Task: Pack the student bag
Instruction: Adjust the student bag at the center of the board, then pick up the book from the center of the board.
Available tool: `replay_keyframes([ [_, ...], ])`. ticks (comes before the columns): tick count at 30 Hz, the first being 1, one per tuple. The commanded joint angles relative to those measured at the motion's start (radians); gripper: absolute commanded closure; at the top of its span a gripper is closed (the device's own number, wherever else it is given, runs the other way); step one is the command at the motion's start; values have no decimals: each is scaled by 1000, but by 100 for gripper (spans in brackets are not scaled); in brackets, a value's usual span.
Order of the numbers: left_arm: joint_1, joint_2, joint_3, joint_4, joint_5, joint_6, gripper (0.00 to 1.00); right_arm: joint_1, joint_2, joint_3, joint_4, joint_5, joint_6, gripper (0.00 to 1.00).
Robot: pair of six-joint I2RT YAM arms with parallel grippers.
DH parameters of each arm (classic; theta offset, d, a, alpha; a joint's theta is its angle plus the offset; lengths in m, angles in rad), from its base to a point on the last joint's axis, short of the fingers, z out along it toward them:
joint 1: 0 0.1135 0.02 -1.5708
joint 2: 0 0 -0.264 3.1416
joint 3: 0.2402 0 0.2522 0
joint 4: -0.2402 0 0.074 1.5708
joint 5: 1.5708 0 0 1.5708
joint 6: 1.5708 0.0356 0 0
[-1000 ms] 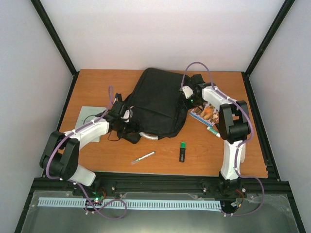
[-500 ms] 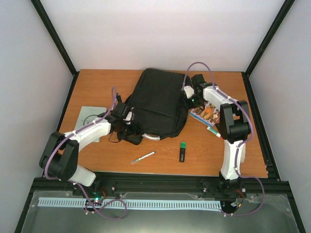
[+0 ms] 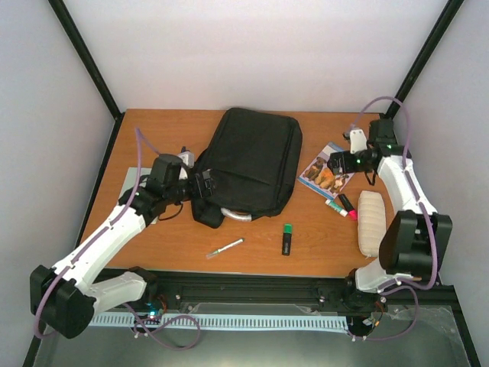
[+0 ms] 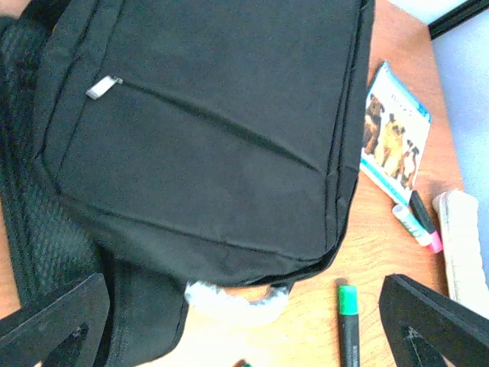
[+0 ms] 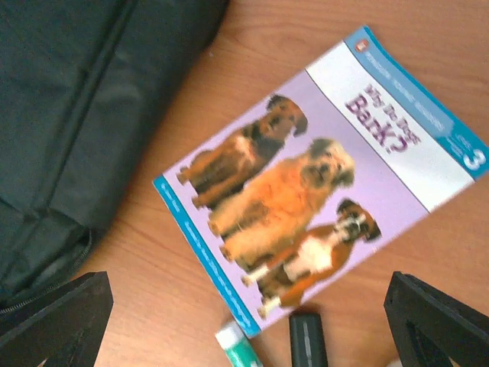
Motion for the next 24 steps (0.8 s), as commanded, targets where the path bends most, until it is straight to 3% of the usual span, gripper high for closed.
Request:
replay_keyframes([
  [1,-7,37,76,130,30,46,0,-62,-91,-120,36,-12,-41,0],
  [4,-7,130,116,220,226,81,0,-122,-131,-177,74,-51,-36,0],
  [6,-9,204,175,200,250,80,0,-162,-135,-191,77,-90,-24,0],
  [11,-66,324,253,246,152,102,0,-208,-171,-282,142,-170,2,0],
  [15,-123,437,359,250,126,120,0,-210,-203,-320,165,-131,-5,0],
  [21,-242,638,585,149,84,303,0,-210,-175,-312,157,-131,-8,0],
  [24,-301,710,687,68,-82,305,0,-210,-177,-321,161,-134,-12,0],
])
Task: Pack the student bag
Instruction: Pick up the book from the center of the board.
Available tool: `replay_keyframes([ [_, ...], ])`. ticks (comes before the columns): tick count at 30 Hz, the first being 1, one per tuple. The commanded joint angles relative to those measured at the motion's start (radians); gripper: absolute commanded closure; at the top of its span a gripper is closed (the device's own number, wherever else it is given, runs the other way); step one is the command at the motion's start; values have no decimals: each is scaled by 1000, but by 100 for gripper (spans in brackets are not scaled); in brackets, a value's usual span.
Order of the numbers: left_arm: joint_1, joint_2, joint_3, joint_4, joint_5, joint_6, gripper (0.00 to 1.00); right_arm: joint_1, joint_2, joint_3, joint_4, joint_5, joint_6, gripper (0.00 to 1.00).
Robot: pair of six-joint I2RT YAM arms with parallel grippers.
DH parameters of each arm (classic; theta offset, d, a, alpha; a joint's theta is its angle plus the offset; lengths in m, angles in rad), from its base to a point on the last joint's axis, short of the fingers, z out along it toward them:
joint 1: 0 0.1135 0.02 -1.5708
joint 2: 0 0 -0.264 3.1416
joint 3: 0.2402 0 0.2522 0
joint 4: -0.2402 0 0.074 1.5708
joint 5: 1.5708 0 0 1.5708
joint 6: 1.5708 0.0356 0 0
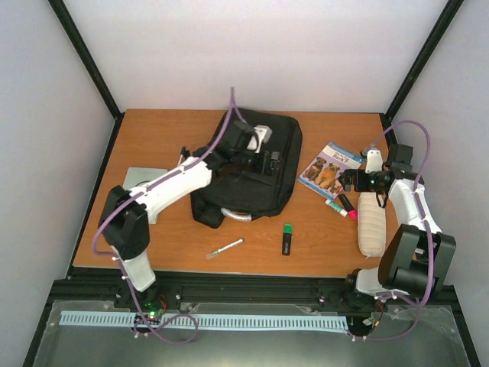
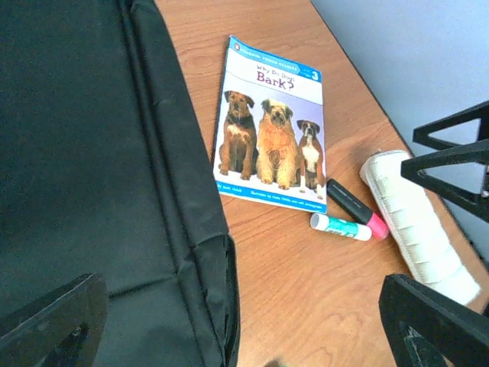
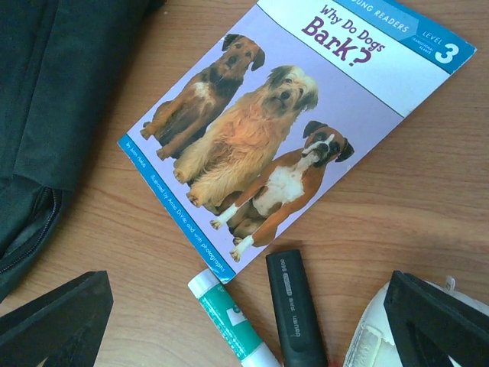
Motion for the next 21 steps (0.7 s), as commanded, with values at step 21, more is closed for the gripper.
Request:
replay_keyframes([
  [21,-94,841,980,-201,54,-84,20,-5,61,-2,46,12,62,6],
])
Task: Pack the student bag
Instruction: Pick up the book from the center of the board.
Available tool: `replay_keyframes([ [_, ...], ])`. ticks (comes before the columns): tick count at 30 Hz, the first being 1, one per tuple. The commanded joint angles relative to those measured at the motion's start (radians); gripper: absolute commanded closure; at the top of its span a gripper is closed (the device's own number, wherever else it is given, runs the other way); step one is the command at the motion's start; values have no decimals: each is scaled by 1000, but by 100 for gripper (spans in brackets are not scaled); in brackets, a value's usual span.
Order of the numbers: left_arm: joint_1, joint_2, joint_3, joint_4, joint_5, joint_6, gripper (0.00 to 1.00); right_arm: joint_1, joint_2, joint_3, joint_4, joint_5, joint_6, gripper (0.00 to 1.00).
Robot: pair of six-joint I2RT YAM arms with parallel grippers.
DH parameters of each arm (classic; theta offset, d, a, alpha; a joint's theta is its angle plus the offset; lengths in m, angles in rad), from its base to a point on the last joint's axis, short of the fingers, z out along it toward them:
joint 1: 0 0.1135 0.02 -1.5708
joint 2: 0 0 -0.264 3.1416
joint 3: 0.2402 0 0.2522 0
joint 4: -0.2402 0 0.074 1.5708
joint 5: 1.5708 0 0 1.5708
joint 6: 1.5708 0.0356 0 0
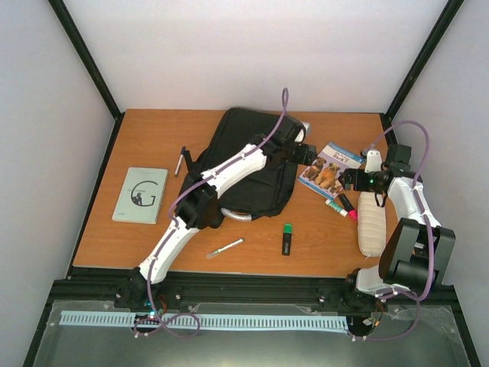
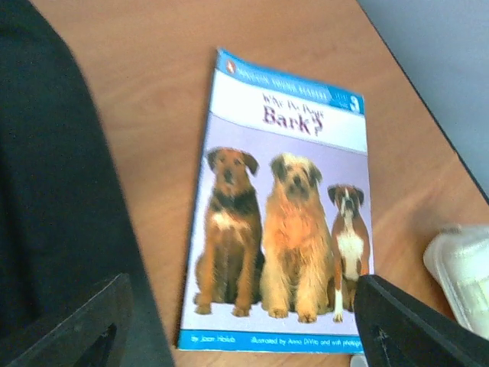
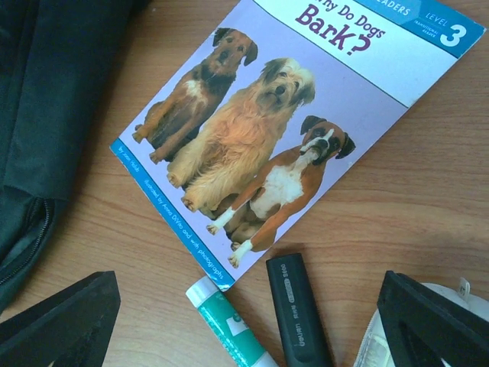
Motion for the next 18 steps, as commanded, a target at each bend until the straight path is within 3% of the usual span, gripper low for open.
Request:
replay_keyframes([
  [1,-4,76,30,49,221,-127,22,-4,34,-2,25,22,24,8],
  [5,-26,144,61,67,269,-165,25,-5,71,7,11,-5,1,26],
  [8,-49,167,63,67,209,-175,24,-4,106,22,1,-3,-3,42],
  [14,-56,185,61,25,58,-206,15,-4,140,26,1,17,0,45],
  [18,-56,214,77,-6,4,-221,9,-4,164,34,1,51,9,41],
])
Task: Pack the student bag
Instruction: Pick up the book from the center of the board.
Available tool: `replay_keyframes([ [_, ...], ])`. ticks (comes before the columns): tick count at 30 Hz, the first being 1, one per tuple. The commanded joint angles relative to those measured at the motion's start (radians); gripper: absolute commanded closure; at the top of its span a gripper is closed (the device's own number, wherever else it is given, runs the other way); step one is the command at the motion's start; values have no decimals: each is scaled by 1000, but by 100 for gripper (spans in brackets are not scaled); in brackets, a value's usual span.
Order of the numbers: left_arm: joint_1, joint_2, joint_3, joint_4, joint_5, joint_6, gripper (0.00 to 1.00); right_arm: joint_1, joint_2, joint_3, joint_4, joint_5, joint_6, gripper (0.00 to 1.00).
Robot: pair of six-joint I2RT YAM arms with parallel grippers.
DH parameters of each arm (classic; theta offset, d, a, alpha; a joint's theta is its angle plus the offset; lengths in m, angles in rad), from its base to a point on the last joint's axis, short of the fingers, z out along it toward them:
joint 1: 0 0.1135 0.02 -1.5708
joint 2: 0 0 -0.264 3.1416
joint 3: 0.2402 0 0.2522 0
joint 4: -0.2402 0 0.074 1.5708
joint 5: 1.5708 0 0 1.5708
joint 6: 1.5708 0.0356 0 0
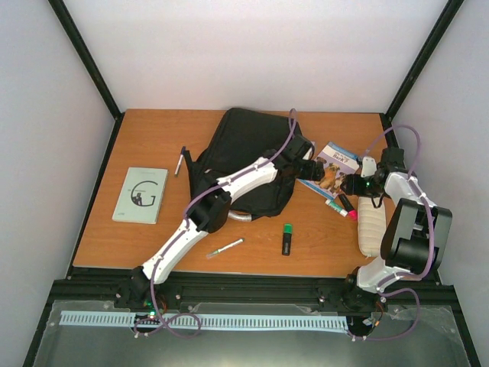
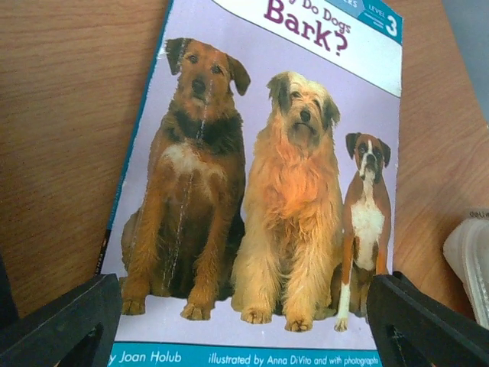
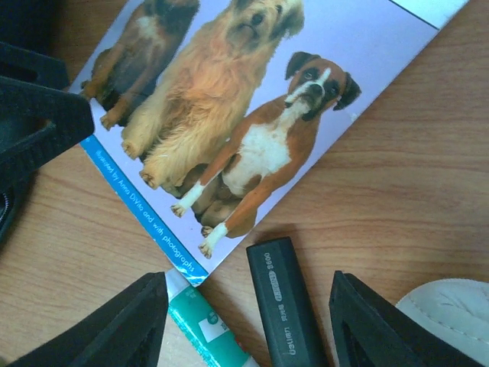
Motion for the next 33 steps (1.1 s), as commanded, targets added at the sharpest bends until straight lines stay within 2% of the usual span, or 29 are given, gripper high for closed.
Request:
replay_keyframes([
  [1,-5,53,53,-60,-97,-31,9,-4,30,31,3,45,9,39],
  [5,-4,61,56,-58,-140,-7,9,-4,49,34,9,64,11,35],
  [15,-4,74,39,-51,-182,7,9,-4,153,111,-9,52,41,33],
  [23,-4,94,66,-76,-128,0,11,-4,235,197,-27,52,72,35],
  [29,-7,46,13,-104,-170,-38,13,-1,332,289,-60,7,110,37],
  [33,-7,57,35,-122,-159,-37,12,12,377,345,-75,1,130,37],
])
